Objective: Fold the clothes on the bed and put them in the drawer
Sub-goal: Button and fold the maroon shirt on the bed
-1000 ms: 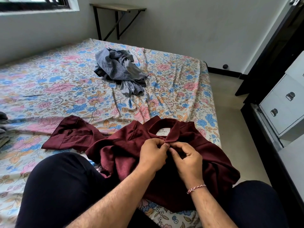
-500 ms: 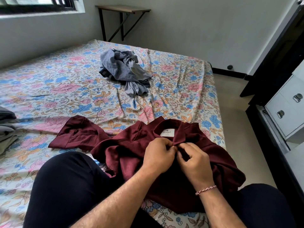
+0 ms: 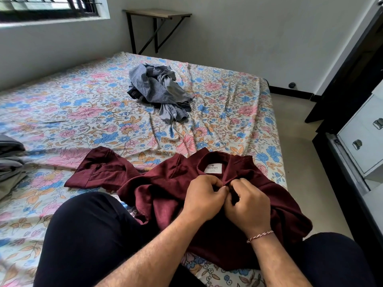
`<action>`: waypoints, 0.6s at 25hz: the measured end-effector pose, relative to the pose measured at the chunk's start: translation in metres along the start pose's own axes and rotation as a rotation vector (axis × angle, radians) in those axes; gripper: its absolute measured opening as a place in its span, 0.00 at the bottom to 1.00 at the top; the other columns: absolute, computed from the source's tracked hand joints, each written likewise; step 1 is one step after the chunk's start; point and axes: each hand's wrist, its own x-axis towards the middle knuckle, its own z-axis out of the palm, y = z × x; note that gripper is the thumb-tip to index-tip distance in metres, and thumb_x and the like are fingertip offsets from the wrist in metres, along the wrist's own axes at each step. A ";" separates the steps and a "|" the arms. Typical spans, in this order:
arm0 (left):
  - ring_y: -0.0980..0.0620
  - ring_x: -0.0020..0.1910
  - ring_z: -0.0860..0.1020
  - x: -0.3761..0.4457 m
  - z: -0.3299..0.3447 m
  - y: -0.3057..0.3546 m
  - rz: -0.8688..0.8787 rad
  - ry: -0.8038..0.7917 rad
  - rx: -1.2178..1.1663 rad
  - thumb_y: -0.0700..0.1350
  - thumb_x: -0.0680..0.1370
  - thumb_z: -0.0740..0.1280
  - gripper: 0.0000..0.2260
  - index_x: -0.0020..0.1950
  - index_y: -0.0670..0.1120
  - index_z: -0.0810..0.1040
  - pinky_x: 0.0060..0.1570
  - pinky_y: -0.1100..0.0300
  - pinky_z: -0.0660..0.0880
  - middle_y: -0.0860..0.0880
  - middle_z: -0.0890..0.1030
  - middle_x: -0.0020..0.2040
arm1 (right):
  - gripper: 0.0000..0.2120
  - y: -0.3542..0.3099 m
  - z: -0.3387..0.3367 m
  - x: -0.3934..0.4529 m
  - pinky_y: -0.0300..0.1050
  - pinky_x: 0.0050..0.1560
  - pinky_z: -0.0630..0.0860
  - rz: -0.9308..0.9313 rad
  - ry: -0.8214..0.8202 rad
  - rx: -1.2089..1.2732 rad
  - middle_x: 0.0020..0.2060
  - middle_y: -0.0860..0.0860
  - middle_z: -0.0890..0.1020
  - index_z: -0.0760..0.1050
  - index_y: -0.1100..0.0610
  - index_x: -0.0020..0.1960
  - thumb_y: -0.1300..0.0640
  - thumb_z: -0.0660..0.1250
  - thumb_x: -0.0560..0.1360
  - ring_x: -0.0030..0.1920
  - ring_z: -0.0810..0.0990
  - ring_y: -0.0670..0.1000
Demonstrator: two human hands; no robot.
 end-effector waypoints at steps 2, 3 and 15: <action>0.57 0.33 0.79 -0.002 -0.001 0.001 0.035 0.026 0.130 0.50 0.72 0.70 0.08 0.34 0.49 0.80 0.35 0.61 0.75 0.54 0.81 0.31 | 0.06 -0.002 0.001 -0.001 0.45 0.28 0.66 -0.020 -0.039 -0.018 0.32 0.48 0.73 0.71 0.54 0.37 0.53 0.64 0.71 0.31 0.74 0.53; 0.55 0.32 0.78 -0.003 -0.002 0.002 0.054 0.037 0.191 0.50 0.72 0.69 0.09 0.34 0.47 0.79 0.34 0.62 0.74 0.53 0.80 0.31 | 0.06 -0.002 0.002 -0.003 0.44 0.28 0.64 -0.024 -0.057 -0.019 0.32 0.48 0.73 0.70 0.54 0.37 0.54 0.64 0.70 0.31 0.74 0.53; 0.56 0.36 0.78 -0.003 0.010 -0.005 0.048 0.226 -0.003 0.52 0.74 0.69 0.10 0.36 0.49 0.79 0.40 0.61 0.74 0.55 0.79 0.35 | 0.10 -0.004 0.004 -0.002 0.45 0.41 0.75 0.551 -0.308 0.700 0.37 0.48 0.83 0.76 0.49 0.43 0.62 0.65 0.79 0.37 0.79 0.45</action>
